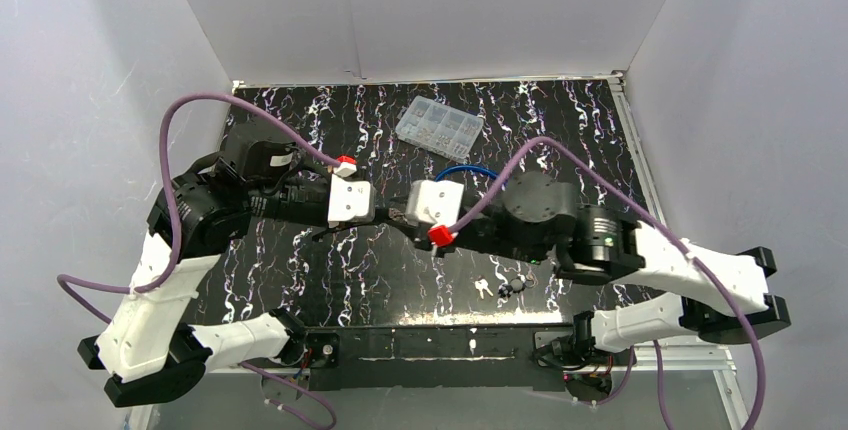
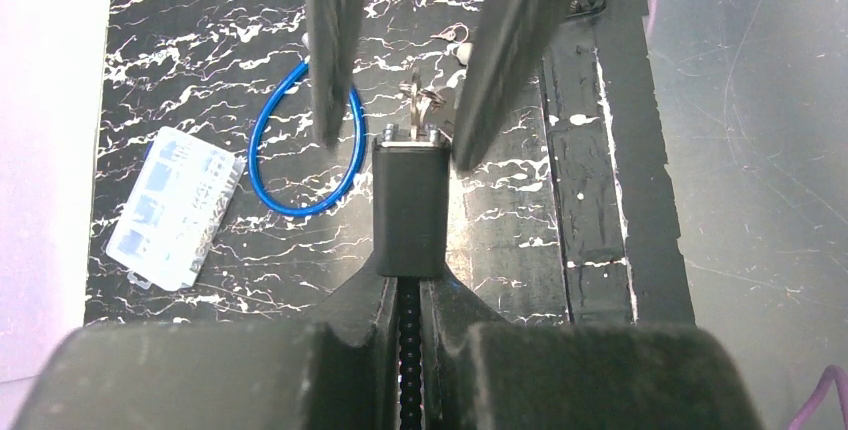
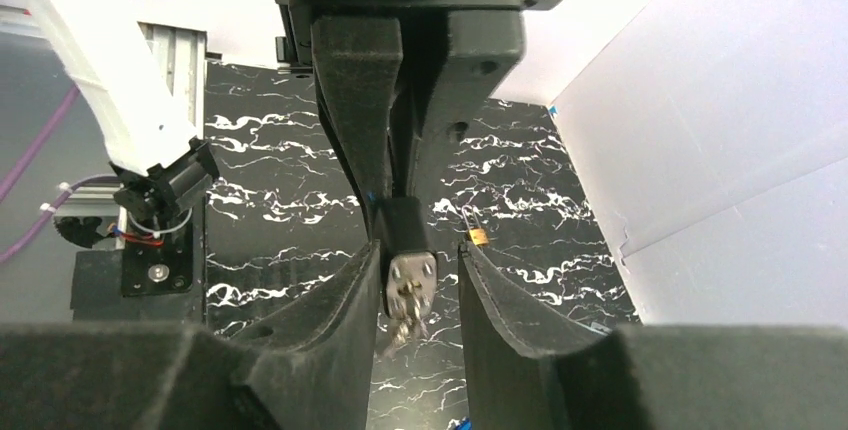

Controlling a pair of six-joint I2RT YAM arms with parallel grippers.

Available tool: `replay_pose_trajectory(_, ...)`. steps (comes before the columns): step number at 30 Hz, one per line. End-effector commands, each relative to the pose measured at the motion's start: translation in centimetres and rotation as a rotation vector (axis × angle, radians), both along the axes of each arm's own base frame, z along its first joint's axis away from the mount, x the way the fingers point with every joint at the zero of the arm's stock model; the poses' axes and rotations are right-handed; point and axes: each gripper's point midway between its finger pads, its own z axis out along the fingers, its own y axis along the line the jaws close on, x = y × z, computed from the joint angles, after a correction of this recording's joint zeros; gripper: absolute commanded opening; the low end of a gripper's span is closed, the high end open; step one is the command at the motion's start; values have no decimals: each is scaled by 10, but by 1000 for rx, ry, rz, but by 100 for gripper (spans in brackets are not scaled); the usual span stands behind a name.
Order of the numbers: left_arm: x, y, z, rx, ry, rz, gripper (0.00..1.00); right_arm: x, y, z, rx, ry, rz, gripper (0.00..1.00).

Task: Unlock with the key

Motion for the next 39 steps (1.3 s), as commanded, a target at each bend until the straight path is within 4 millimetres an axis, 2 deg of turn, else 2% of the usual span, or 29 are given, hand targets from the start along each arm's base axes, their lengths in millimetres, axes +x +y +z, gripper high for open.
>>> replay_pose_trajectory(1, -10, 1, 4, -17, 4, -33, 0, -14, -52, 55, 110, 9, 83, 41)
replay_pose_trajectory(3, -10, 2, 4, -12, -3, -38, 0, -21, -68, 55, 101, 22, 136, 41)
replay_pose_trajectory(5, -10, 3, 4, -9, -11, -35, 0, -19, -80, 54, 93, 41, 136, 39)
replay_pose_trajectory(9, -9, 3, 6, -12, -26, -40, 0, -10, -89, 53, 107, 94, 102, 36)
replay_pose_trajectory(12, -9, 4, 8, -12, -27, -39, 0, -12, -82, 47, 91, 129, 123, 36)
replay_pose_trajectory(17, -9, 5, 8, -6, -33, -35, 0, -17, -66, 47, 104, 167, 171, 38)
replay_pose_trajectory(24, -5, 6, 9, -1, -56, -30, 0, -12, -41, 34, 84, 227, 166, 40)
replay_pose_trajectory(30, -4, 7, 7, 6, -68, -27, 0, -4, -35, 27, 61, 241, 122, 37)
replay_pose_trajectory(39, -2, 8, 7, 12, -76, -21, 0, 6, -26, 16, 27, 241, 76, 27)
